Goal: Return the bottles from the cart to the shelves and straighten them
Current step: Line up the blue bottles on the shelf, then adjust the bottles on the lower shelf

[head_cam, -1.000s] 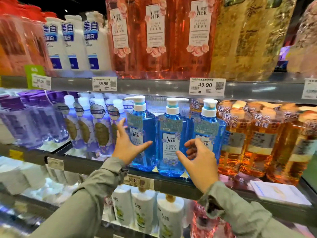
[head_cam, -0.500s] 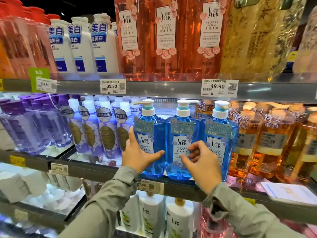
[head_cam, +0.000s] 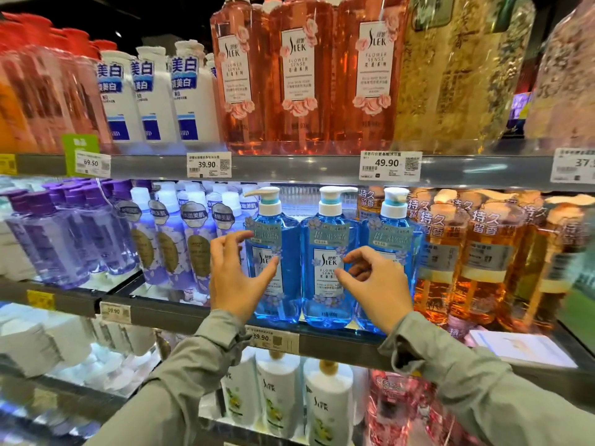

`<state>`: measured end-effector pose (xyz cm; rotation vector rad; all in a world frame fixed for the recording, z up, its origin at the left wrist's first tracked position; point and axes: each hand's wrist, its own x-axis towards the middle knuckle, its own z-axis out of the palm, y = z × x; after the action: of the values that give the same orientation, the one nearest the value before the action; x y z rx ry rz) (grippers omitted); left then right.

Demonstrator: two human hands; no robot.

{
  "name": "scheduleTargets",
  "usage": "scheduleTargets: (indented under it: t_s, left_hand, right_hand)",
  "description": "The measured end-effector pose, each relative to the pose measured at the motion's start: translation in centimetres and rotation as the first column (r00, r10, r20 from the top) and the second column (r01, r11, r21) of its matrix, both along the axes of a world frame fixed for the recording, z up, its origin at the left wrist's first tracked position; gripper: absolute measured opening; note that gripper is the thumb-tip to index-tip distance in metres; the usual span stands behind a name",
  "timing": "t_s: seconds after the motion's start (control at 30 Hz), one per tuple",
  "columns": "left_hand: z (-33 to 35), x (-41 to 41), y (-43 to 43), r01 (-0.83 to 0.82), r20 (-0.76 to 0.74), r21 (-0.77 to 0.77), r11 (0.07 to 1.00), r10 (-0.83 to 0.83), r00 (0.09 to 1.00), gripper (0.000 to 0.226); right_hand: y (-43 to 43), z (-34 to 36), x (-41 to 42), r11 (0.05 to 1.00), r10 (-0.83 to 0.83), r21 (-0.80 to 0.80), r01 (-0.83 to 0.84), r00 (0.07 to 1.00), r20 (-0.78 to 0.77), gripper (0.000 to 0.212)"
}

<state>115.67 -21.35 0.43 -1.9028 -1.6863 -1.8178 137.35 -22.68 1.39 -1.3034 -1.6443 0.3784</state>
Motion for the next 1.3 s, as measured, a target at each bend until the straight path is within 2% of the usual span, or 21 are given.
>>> scheduleTargets:
  t_s: [0.13, 0.27, 0.53, 0.83, 1.03, 1.3]
  left_hand:
    - [1.2, 0.6, -1.0, 0.079, -0.092, 0.004, 0.997, -0.078, 0.993, 0.031]
    - [1.3, 1.2, -2.5, 0.118, -0.163, -0.098, 0.988, -0.133, 0.978, 0.019]
    - [1.9, 0.4, -5.8, 0.033, -0.141, -0.274, 0.961, -0.074, 0.987, 0.025]
    - [1.9, -4.6, -8.3, 0.036, -0.129, -0.322, 0.946, -0.082, 0.988, 0.021]
    - [1.4, -12.7, -8.7, -0.005, -0.163, -0.364, 0.931, -0.059, 0.985, 0.021]
    - [1.3, -23.8, -7.6, 0.054, -0.162, -0.365, 0.929, -0.120, 0.980, 0.023]
  right_hand:
    - [-0.4, 0.7, 0.4, 0.999, 0.039, 0.038, -0.039, 0.999, -0.015, 0.012]
    - [-1.0, 1.1, 0.7, 0.993, 0.115, 0.030, -0.115, 0.993, -0.004, 0.013]
    - [-1.7, 1.8, 0.3, 0.959, 0.283, -0.009, -0.282, 0.959, 0.000, 0.023]
    - [-2.8, 2.4, -5.8, 0.920, 0.393, 0.000, -0.393, 0.919, 0.028, 0.024]
    - [-2.4, 1.3, -13.4, 0.936, 0.353, 0.014, -0.353, 0.935, -0.024, 0.020]
    - [-1.7, -0.9, -24.1, 0.959, 0.282, 0.018, -0.281, 0.956, -0.081, 0.023]
